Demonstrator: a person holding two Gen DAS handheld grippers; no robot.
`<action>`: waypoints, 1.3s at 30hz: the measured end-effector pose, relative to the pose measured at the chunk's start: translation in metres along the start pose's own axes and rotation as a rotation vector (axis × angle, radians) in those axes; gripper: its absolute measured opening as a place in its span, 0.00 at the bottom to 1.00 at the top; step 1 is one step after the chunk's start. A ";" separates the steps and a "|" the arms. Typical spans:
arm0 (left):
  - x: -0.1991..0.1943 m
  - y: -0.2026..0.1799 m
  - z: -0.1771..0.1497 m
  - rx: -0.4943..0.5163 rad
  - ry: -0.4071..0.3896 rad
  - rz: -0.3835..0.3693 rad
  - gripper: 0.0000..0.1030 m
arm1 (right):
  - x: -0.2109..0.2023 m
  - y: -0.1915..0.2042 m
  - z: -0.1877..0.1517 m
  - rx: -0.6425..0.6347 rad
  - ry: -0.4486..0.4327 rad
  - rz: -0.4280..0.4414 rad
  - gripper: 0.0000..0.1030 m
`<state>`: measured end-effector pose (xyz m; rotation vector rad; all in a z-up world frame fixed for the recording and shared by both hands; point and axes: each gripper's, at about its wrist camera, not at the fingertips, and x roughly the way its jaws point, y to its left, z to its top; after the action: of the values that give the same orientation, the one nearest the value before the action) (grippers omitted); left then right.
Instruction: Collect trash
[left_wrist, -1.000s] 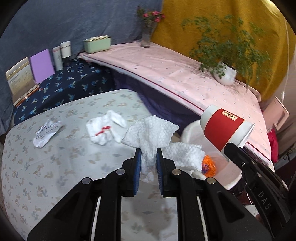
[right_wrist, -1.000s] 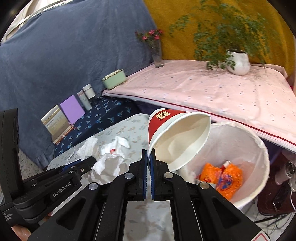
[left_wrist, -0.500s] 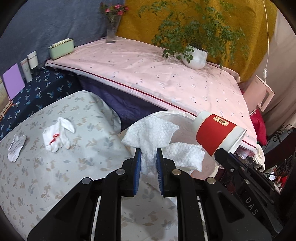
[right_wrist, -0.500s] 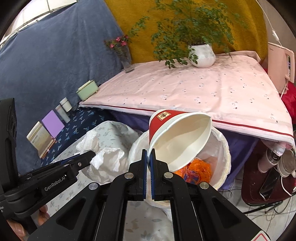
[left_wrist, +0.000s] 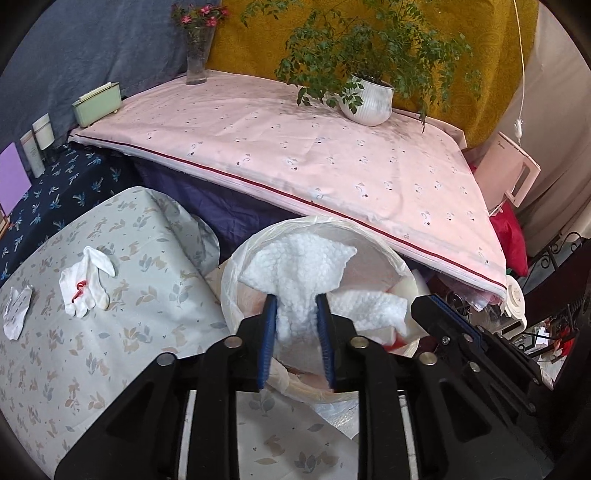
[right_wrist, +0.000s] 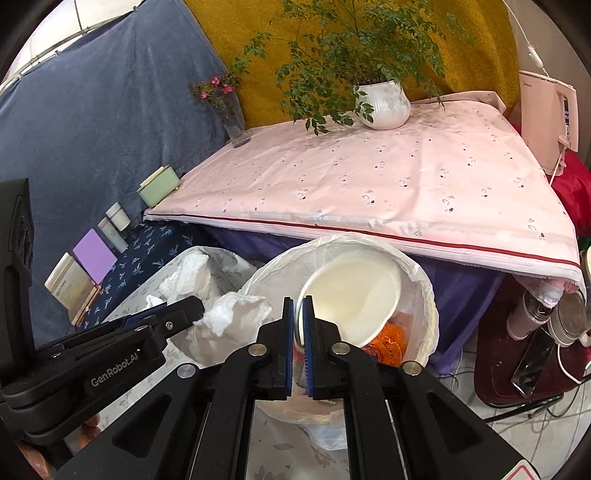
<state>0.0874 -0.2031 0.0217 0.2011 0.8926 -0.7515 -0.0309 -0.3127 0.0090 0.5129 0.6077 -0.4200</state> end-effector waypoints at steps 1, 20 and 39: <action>0.000 0.000 0.000 -0.001 -0.005 0.007 0.38 | 0.000 -0.001 0.001 0.005 0.000 0.001 0.10; -0.012 0.030 -0.006 -0.074 -0.023 0.051 0.45 | -0.010 0.008 0.001 -0.005 -0.015 0.013 0.22; -0.042 0.098 -0.022 -0.168 -0.066 0.134 0.45 | -0.011 0.071 -0.006 -0.106 -0.006 0.062 0.27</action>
<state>0.1226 -0.1007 0.0264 0.0859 0.8663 -0.5524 -0.0050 -0.2507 0.0348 0.4277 0.6036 -0.3283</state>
